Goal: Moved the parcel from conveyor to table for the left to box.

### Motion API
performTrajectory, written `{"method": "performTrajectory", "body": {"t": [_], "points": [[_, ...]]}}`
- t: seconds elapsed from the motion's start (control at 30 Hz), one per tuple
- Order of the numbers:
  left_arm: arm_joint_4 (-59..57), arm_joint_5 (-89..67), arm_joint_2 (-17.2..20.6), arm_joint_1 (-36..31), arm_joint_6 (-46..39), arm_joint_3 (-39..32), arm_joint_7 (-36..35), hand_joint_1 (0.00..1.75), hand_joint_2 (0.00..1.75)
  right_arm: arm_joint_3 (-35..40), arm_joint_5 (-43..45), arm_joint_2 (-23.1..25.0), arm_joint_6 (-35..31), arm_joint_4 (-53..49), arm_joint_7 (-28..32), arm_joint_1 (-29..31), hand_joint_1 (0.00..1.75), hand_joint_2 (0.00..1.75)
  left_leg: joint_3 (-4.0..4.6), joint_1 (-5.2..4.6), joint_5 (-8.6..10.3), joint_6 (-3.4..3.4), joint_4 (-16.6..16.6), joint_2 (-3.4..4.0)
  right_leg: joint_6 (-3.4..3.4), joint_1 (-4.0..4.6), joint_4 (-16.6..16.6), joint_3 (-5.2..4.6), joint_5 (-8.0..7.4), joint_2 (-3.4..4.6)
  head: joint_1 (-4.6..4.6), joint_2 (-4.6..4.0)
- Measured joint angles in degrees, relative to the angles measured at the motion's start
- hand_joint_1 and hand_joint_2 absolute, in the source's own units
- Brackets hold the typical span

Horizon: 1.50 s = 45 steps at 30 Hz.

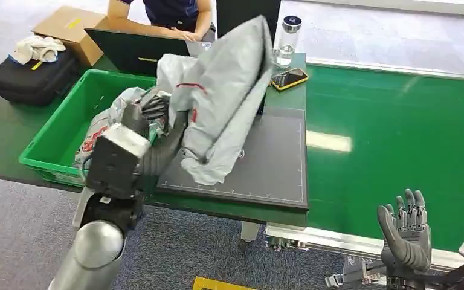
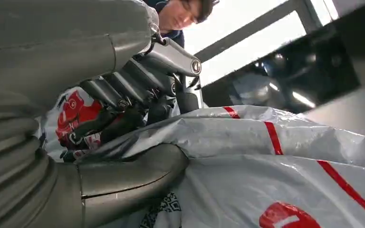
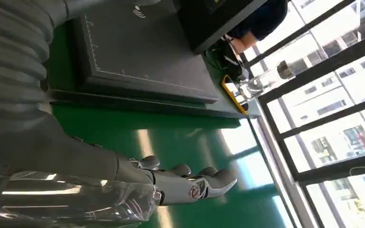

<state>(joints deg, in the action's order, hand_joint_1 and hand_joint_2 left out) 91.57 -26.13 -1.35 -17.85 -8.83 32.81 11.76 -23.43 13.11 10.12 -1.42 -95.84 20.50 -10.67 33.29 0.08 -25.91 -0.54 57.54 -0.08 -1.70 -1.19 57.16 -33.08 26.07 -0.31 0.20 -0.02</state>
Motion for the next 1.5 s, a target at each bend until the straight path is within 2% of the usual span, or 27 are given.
{"method": "performTrajectory", "body": {"t": [0.23,0.4,0.83,1.1,1.27,1.5], "points": [[5.56,7.14,-0.37,8.52,0.15,-7.60,2.75,1.75,1.75,0.13,-0.85,1.55,-0.37,-1.99,-0.81,-0.50,0.00,1.75,-0.01,0.01,-0.02,0.03,-0.01,0.00,0.02,0.02,0.00,-0.01,0.02,0.00,-0.02,0.00],[6.02,8.10,-0.85,10.76,0.52,-12.59,3.71,1.75,1.75,0.11,-1.22,2.29,0.44,-2.99,-1.09,-0.72,0.00,1.75,-0.03,0.01,-0.02,0.03,-0.01,0.00,0.02,0.01,0.00,0.01,0.01,0.00,-0.02,0.00],[6.04,8.80,-1.27,11.65,0.79,-15.24,3.89,1.75,1.75,0.11,-1.29,2.80,0.50,-3.45,-1.14,-0.87,0.00,1.75,-0.03,0.01,-0.02,0.03,0.00,-0.01,0.01,0.01,0.00,0.02,0.01,0.00,-0.02,0.00],[6.24,22.69,-2.69,12.51,6.70,-20.29,5.79,1.75,1.75,0.24,-1.42,2.88,3.89,-3.43,-1.88,-1.16,0.00,1.75,-0.03,0.01,-0.02,0.03,0.00,-0.01,0.01,0.01,0.00,0.03,0.01,0.00,0.02,0.00],[6.17,23.40,-4.13,13.29,6.33,-23.35,4.08,1.75,1.75,3.24,-2.78,2.86,6.93,-3.43,-2.43,-1.39,0.00,1.75,-0.03,0.01,-0.02,0.03,-0.01,0.00,0.01,0.01,0.00,0.02,0.01,0.00,0.00,0.00],[3.46,23.07,-4.96,12.76,4.50,-28.31,2.51,1.75,1.75,8.13,-3.98,2.32,7.10,-3.43,-2.38,-1.34,0.00,1.75,-0.04,0.02,-0.02,0.03,0.00,0.00,0.02,0.02,0.00,0.03,0.01,0.00,0.00,0.00]]}}
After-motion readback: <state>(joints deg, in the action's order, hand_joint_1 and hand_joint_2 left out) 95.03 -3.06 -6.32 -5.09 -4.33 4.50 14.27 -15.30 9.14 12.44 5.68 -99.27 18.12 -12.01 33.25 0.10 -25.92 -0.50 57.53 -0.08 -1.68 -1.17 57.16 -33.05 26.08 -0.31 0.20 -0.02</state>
